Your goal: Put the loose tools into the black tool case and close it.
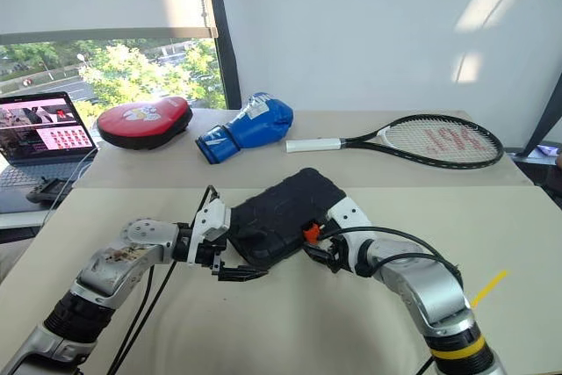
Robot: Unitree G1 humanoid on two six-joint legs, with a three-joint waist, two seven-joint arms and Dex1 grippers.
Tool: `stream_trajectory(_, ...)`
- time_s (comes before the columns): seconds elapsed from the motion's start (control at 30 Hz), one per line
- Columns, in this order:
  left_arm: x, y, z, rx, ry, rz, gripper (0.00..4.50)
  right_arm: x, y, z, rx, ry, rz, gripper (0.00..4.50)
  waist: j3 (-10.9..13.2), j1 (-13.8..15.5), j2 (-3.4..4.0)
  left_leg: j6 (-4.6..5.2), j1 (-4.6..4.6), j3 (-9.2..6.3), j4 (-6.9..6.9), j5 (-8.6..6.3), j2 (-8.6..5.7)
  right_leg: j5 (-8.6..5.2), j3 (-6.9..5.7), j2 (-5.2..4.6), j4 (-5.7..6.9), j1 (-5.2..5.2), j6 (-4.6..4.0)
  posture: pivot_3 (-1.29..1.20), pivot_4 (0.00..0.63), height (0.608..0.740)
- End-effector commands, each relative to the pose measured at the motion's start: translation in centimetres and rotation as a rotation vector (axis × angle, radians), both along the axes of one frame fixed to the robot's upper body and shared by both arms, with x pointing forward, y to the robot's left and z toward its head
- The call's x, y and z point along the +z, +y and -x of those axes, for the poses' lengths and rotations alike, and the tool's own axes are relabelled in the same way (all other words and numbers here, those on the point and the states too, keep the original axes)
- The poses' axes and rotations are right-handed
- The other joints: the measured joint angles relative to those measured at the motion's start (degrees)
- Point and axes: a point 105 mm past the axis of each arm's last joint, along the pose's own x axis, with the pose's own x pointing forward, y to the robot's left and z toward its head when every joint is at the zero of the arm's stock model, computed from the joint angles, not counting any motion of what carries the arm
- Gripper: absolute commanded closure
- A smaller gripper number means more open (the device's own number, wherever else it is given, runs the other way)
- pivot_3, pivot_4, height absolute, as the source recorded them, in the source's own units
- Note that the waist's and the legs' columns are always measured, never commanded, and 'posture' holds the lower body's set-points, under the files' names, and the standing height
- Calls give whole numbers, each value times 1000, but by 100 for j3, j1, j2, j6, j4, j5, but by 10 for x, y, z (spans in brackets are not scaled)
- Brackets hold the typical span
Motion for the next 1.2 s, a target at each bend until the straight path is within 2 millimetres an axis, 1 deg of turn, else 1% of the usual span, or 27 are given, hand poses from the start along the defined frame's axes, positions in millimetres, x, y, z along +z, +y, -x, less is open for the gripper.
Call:
stream_trajectory(0.03,-19,8,-1,54,66,-51,0,6,-5,13,6,50,40,2053,0,2,0,1,0,0,0,-1,0,0,0,-1,-1,1,0,0,150,740)
stream_trajectory(0.1,-19,8,-1,53,65,-53,0,2,-6,11,-8,79,59,2729,0,-2,0,10,0,-1,0,-6,1,0,0,-6,-1,2,0,0,150,740)
stream_trajectory(0.13,-20,7,0,52,65,-53,0,-1,-6,8,-15,90,71,3192,0,-6,0,18,1,-1,-1,-10,1,0,1,-7,-1,1,0,0,150,740)
stream_trajectory(0.23,-19,6,0,51,62,-52,0,-4,-1,-4,-15,106,93,4207,0,-14,0,18,2,0,0,-10,2,0,3,-6,-1,0,-1,0,150,740)
stream_trajectory(0.27,-19,6,-1,52,62,-51,0,-4,1,-9,-14,108,96,4473,0,-12,0,18,3,0,1,-10,2,1,3,-4,-1,0,-2,0,150,740)
stream_trajectory(0.43,-20,5,0,53,64,-49,0,-2,17,-44,7,90,121,4473,0,-21,0,8,1,1,0,-4,-1,2,2,-2,0,-1,-3,0,150,740)
stream_trajectory(0.67,-22,4,4,54,73,-42,0,-6,25,-65,41,81,139,4473,0,-93,0,0,1,2,0,1,-2,3,0,-1,1,1,-3,0,150,740)
stream_trajectory(0.73,-22,4,4,61,77,-35,0,-4,28,-67,46,68,112,4473,0,-109,0,3,2,1,1,0,-1,4,1,0,1,2,-4,0,150,740)
stream_trajectory(0.83,-23,6,4,76,79,-33,0,8,34,-69,39,31,-5,4473,0,-131,0,3,4,2,-1,0,6,6,3,4,3,-1,-8,0,150,740)
stream_trajectory(0.93,-24,6,5,79,84,-31,0,14,38,-67,39,26,-61,4473,1,-138,0,-4,0,3,-6,3,10,9,3,6,9,-12,-12,0,150,740)
stream_trajectory(1.03,-25,6,5,80,86,-29,0,12,39,-63,32,57,-102,4473,1,-144,0,-23,0,4,-13,14,11,9,3,8,8,-15,-13,0,150,740)
stream_trajectory(1.2,-27,9,3,90,88,-31,0,7,36,-57,-13,103,-173,4473,0,-140,1,-24,0,4,-19,14,11,10,3,5,7,-15,-13,0,150,740)
